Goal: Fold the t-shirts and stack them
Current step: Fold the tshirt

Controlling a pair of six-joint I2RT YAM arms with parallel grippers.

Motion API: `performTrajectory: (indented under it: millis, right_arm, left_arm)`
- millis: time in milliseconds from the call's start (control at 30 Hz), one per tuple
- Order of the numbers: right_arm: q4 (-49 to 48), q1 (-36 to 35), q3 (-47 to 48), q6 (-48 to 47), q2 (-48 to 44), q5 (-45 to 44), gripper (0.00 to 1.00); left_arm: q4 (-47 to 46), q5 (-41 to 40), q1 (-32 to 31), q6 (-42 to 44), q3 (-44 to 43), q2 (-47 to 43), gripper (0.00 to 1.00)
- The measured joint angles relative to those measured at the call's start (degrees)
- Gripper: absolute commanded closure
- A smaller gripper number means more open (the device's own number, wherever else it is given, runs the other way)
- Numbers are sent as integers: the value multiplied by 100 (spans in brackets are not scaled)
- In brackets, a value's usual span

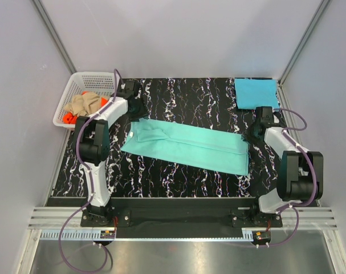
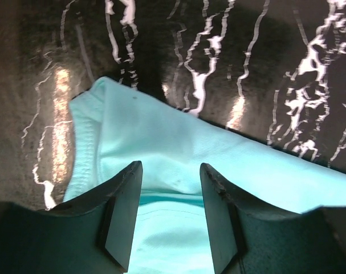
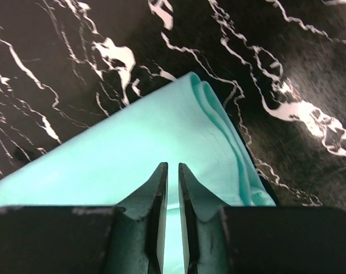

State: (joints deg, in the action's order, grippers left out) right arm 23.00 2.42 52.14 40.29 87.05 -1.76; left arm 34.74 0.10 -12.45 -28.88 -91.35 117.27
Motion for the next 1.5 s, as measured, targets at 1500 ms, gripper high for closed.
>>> performTrajectory:
  millis: [1500]
  right_arm:
    - [271, 26, 232, -616, -802, 739, 71]
  left_arm:
    - [-2962, 1810, -125, -765, -79, -540, 41]
